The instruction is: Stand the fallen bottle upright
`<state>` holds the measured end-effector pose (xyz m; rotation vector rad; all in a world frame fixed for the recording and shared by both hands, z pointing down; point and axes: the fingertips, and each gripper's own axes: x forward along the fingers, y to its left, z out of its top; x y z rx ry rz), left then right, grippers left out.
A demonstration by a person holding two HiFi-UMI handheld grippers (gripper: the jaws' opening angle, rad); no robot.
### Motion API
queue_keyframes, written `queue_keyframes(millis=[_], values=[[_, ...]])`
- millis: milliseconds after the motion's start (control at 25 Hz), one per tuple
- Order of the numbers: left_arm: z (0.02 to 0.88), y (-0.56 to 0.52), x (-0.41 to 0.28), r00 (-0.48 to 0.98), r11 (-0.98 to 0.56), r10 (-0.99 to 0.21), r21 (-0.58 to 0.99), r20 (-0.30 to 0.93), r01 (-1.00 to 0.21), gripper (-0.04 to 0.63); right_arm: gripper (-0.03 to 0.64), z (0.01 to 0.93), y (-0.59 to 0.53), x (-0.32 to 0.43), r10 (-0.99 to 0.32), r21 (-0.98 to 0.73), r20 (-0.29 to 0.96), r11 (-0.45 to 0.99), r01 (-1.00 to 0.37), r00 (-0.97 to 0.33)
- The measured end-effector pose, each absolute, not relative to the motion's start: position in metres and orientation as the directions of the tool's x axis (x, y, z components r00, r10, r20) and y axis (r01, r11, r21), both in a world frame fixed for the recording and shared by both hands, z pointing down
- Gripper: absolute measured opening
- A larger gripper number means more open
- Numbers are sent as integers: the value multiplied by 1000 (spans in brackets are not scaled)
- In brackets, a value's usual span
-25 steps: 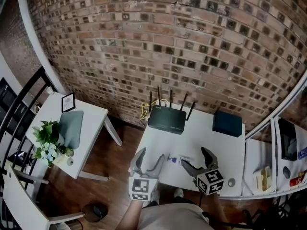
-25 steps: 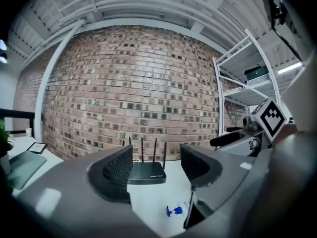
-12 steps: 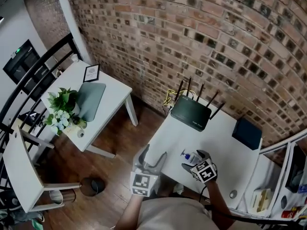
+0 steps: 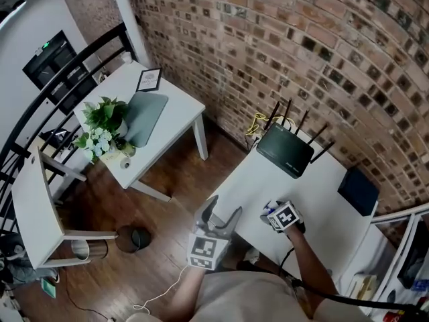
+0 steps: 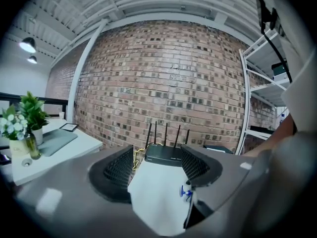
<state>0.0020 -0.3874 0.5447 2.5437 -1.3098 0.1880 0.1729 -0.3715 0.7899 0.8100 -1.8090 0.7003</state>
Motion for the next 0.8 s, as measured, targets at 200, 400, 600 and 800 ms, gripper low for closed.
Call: queue_keyframes(millis=[200,400,600,800], values=[[547,-386,-4,560,-529,-791,185,245,-828,313,255,806,-372,174,-149,-108,957,613,-783,-249],[545,-384,-1,555,-521,-795,194,244,-831,313,167,808,-372,179,-122,-61,975,653,-755,-184],[542,-381,9,568,-531,-788,204,237,-822,313,159,807,-375,178,-125,-78,969,660,-747,-212],[540,-376,20,588,-552,-775,202,234,-809,313,132,791,-375,186,-233,-77,932,624,-778,-278]])
